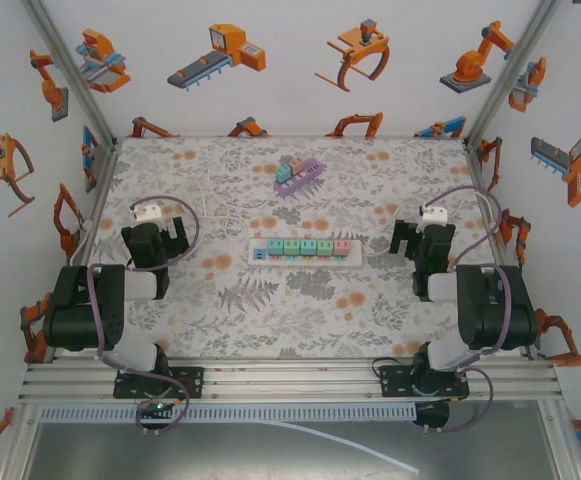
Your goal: Pull the plug off the socket
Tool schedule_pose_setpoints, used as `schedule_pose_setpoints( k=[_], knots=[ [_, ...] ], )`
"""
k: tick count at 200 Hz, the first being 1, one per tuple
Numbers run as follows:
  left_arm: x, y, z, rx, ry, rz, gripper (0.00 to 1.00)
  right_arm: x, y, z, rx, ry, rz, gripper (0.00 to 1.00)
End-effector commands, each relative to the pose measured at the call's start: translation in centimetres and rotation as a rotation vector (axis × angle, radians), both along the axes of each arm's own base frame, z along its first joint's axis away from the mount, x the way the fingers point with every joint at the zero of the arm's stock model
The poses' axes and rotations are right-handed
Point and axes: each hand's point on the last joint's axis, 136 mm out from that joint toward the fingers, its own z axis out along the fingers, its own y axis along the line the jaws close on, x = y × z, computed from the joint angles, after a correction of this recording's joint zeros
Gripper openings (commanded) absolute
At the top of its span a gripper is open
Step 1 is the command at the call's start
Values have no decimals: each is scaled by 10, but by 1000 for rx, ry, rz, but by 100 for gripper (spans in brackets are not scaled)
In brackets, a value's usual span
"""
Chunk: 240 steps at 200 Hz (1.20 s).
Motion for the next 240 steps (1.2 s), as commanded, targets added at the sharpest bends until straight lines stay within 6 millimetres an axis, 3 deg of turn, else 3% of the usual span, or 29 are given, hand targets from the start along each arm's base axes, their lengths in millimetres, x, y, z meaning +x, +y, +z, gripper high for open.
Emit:
schedule_pose_setpoints(
  k=[1, 190, 215, 240],
  knots=[
    [5, 1, 9, -18, -30, 5, 97, 8, 0, 11, -3, -34, 9, 99],
    [4, 1, 9, -17, -30, 5, 97, 6, 5, 13, -4, -47, 40, 99],
    [4, 0, 10, -20, -35, -1, 97, -1, 4, 31, -4, -84, 37, 99],
    [4, -18, 18, -14, -33, -111, 97, -16, 1, 69, 28, -118, 1, 99]
  ],
)
